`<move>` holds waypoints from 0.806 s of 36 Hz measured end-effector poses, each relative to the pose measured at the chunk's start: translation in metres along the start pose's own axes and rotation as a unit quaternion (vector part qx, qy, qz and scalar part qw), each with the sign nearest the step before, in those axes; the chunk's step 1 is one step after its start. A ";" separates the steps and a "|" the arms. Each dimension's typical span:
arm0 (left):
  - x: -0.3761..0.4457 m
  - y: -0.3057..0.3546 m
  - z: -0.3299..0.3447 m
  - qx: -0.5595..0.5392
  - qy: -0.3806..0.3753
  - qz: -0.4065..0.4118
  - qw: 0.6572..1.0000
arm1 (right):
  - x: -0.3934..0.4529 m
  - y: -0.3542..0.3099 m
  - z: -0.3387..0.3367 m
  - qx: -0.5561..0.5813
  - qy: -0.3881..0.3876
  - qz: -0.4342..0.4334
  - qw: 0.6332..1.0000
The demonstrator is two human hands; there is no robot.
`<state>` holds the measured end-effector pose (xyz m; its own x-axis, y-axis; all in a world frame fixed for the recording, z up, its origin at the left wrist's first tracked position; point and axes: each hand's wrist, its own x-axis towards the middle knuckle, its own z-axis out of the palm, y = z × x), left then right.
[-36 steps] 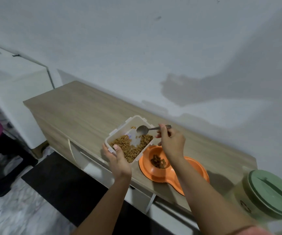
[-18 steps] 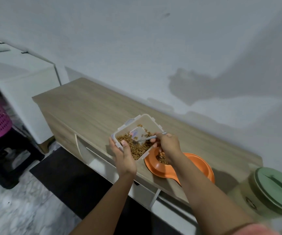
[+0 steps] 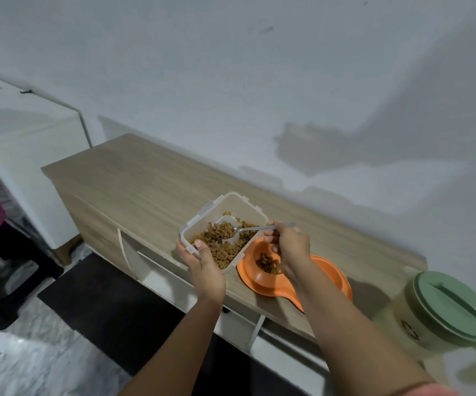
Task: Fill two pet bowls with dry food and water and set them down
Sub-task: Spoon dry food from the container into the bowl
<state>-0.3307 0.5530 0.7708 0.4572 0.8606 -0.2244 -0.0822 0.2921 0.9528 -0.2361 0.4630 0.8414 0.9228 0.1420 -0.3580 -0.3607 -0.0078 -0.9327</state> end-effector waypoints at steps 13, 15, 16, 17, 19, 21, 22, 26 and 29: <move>0.005 -0.007 0.002 -0.021 -0.001 -0.016 1.000 | 0.006 -0.004 -0.025 0.092 0.045 -0.002 0.995; 0.007 -0.007 0.003 -0.027 0.005 -0.016 1.000 | 0.009 -0.004 -0.034 0.104 0.054 -0.015 0.993; 0.009 -0.007 0.004 -0.028 0.007 -0.016 0.999 | 0.011 -0.004 -0.039 0.106 0.061 -0.019 0.992; 0.010 -0.007 0.005 -0.029 0.010 -0.017 0.999 | 0.013 -0.004 -0.044 0.104 0.070 -0.023 0.992; 0.013 -0.008 0.007 -0.024 0.017 -0.017 0.999 | 0.015 -0.003 -0.055 0.094 0.096 -0.029 0.990; 0.016 -0.009 0.007 -0.018 0.026 -0.017 0.999 | 0.015 -0.002 -0.064 0.077 0.126 -0.037 0.988; 0.018 -0.009 0.008 -0.017 0.030 -0.017 0.999 | 0.014 -0.001 -0.067 0.064 0.141 -0.043 0.987; 0.023 -0.011 0.011 -0.011 0.041 -0.016 0.999 | 0.013 0.007 -0.073 -0.035 0.194 -0.082 0.977; 0.024 -0.012 0.012 -0.007 0.039 -0.013 0.999 | 0.014 0.020 -0.074 -0.183 0.161 -0.150 0.958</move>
<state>-0.3077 0.5653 0.7560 0.3896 0.8820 -0.2651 -0.0831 0.3204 0.9436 -0.2202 0.3917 0.8140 0.9927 -0.1203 -0.0120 -0.0559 -0.3690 -0.9278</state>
